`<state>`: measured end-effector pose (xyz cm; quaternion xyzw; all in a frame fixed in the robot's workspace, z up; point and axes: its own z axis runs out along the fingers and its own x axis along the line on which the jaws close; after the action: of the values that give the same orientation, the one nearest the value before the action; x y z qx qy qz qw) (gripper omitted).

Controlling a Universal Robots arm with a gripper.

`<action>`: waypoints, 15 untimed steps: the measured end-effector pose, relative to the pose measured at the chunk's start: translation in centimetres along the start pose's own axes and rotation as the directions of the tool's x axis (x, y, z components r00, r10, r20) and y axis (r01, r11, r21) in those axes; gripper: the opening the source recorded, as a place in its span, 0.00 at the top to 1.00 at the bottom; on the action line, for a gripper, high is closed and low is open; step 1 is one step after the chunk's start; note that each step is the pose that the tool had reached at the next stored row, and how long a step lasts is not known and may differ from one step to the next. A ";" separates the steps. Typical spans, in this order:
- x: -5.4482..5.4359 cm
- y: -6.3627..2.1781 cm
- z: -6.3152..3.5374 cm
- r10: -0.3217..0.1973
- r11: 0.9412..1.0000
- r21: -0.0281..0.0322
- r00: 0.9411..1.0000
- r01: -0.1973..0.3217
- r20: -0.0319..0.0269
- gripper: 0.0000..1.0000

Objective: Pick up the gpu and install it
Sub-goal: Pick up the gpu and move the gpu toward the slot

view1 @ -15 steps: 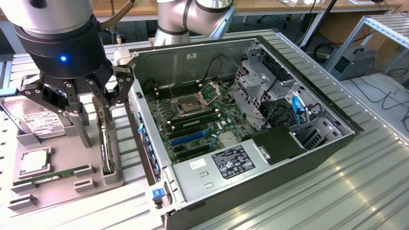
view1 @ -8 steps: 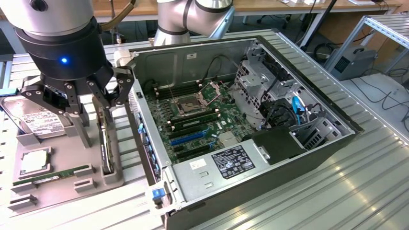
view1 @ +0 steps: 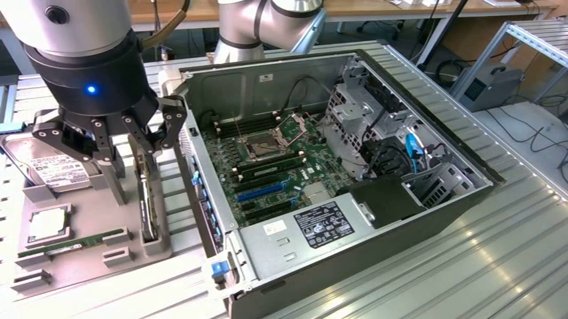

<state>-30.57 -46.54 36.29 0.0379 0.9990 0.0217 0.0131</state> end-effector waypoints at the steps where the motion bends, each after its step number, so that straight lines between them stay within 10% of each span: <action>1: 0.0 0.00 0.07 0.000 1.000 0.000 1.000 0.000 0.000 0.58; 15: 0.0 -0.02 0.36 0.000 1.000 0.000 1.000 0.000 0.000 0.58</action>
<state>-30.57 -46.54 35.93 0.0379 0.9990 0.0217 0.0131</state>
